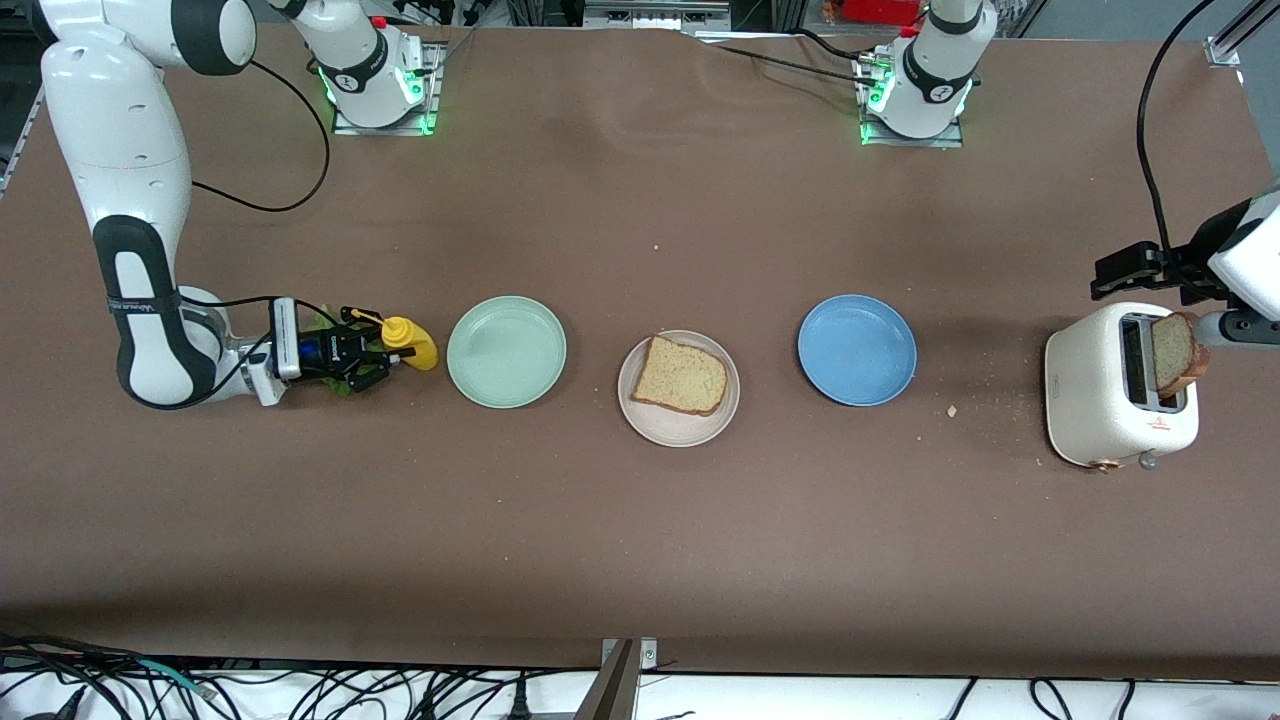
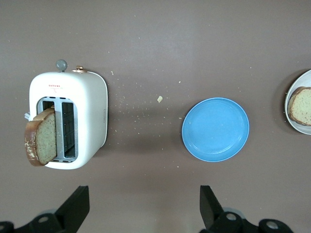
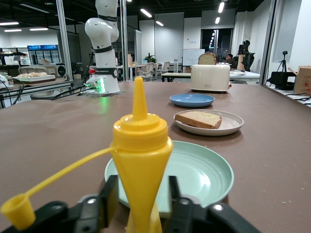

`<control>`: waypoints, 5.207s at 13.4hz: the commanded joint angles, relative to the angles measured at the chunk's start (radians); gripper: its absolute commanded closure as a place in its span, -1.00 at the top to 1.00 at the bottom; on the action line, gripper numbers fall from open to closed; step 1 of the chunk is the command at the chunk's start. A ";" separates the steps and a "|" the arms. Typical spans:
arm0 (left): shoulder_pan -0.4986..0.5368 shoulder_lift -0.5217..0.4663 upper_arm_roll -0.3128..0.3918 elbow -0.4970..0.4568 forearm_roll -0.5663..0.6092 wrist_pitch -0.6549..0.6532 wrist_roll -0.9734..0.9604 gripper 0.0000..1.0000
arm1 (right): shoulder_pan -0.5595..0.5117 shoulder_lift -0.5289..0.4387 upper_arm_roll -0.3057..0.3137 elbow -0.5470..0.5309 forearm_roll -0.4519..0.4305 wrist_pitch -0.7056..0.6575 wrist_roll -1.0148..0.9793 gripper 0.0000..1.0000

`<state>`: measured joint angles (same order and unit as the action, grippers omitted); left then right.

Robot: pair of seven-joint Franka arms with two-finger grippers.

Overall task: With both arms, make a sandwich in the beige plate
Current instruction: 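Move the yellow bottle beside the lettuce and set it down, then release the bottle and lower the right gripper onto the lettuce leaf, then grasp the green lettuce leaf with the right gripper and lift it, then carry the lettuce with the right gripper over the beige plate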

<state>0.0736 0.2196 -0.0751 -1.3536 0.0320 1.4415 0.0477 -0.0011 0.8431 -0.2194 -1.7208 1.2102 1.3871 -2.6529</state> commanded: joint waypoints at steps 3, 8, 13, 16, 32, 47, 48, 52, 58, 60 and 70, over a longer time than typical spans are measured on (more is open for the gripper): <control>0.003 -0.006 0.001 0.010 -0.026 -0.015 -0.003 1.00 | -0.016 -0.013 -0.054 0.089 -0.154 -0.017 0.091 0.98; 0.002 -0.006 0.000 0.010 -0.026 -0.015 -0.005 1.00 | -0.010 -0.061 -0.115 0.121 -0.290 -0.017 0.317 0.98; 0.002 -0.006 0.000 0.010 -0.026 -0.015 -0.005 1.00 | 0.024 -0.067 -0.124 0.205 -0.429 0.038 0.615 0.98; 0.002 -0.006 -0.002 0.010 -0.026 -0.015 -0.006 1.00 | 0.087 -0.079 -0.136 0.220 -0.575 0.214 0.785 0.98; 0.002 -0.006 0.000 0.010 -0.024 -0.015 -0.002 1.00 | 0.472 -0.079 -0.394 0.024 -0.756 0.497 1.191 0.98; 0.002 -0.006 0.000 0.010 -0.026 -0.015 -0.002 1.00 | 0.469 -0.110 -0.397 -0.046 -0.730 0.472 1.197 -1.00; 0.002 -0.006 0.000 0.010 -0.024 -0.015 -0.002 1.00 | 0.469 -0.110 -0.399 -0.039 -0.730 0.469 1.196 -1.00; 0.002 -0.006 0.000 0.010 -0.024 -0.015 -0.002 1.00 | 0.471 -0.111 -0.417 0.001 -0.739 0.432 1.200 -1.00; 0.003 -0.006 0.001 0.010 -0.024 -0.015 0.001 1.00 | 0.471 -0.110 -0.472 0.171 -0.837 0.293 1.196 -1.00; 0.003 -0.006 0.001 0.010 -0.024 -0.015 0.001 1.00 | 0.471 -0.110 -0.494 0.237 -0.857 0.221 1.194 -1.00; 0.002 -0.006 0.000 0.010 -0.024 -0.015 -0.005 1.00 | 0.555 -0.125 -0.523 0.652 -0.926 -0.264 1.221 -1.00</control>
<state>0.0736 0.2197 -0.0772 -1.3536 0.0319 1.4415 0.0476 0.5276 0.7156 -0.7307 -1.1261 0.2965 1.1903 -1.4503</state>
